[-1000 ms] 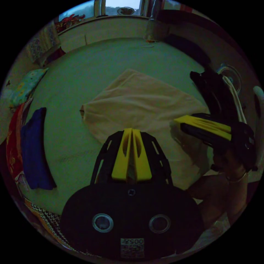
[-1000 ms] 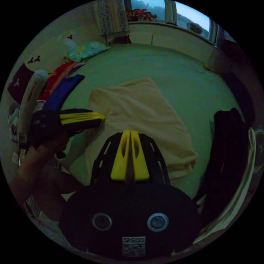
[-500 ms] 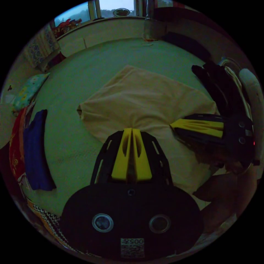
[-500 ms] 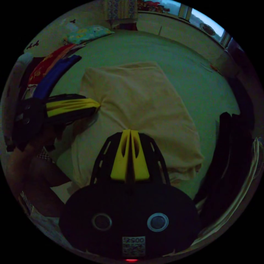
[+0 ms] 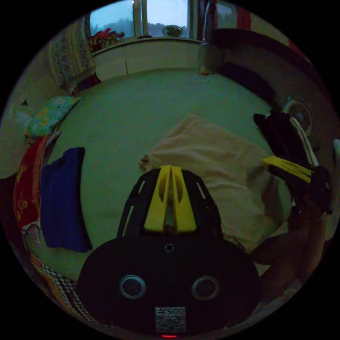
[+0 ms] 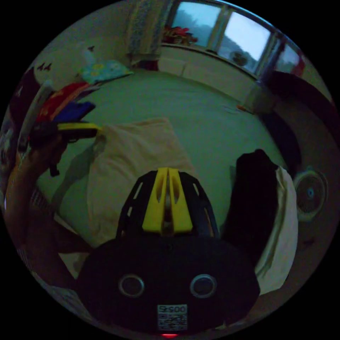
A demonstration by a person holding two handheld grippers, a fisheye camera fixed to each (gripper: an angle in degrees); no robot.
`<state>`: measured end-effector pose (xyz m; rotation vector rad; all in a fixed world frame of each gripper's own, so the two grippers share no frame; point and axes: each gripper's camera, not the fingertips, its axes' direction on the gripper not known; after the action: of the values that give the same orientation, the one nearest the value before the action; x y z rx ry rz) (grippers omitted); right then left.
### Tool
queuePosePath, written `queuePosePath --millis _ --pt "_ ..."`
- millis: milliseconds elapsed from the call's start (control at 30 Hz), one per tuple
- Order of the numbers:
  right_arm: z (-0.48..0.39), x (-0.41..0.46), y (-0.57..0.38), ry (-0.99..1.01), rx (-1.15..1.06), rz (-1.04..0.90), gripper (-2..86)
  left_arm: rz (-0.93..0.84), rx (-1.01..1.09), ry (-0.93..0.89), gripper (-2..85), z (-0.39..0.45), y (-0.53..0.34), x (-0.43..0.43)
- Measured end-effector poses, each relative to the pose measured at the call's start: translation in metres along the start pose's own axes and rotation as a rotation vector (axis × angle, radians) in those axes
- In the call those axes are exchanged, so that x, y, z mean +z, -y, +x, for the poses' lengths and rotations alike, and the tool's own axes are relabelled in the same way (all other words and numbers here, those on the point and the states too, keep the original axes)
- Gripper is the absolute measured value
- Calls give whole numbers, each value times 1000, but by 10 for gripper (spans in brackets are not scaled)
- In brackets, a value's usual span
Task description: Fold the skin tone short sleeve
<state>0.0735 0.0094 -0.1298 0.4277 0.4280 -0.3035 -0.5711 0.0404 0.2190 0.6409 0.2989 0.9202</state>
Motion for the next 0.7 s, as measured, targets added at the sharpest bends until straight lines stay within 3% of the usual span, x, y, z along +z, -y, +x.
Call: queuePosePath --millis 133,333,500,700 --pt "44 7 2 -66 57 -65 45 22 -82 -37 92 -43 4 17" --pt "99 35 -9 158 155 -193 67 32 -175 -115 161 -92 7 41" --pt "117 38 -17 253 157 -231 58 -47 -174 -164 160 -104 11 73" --pt "130 35 -24 286 139 -253 59 -73 -200 -184 83 -117 15 86"
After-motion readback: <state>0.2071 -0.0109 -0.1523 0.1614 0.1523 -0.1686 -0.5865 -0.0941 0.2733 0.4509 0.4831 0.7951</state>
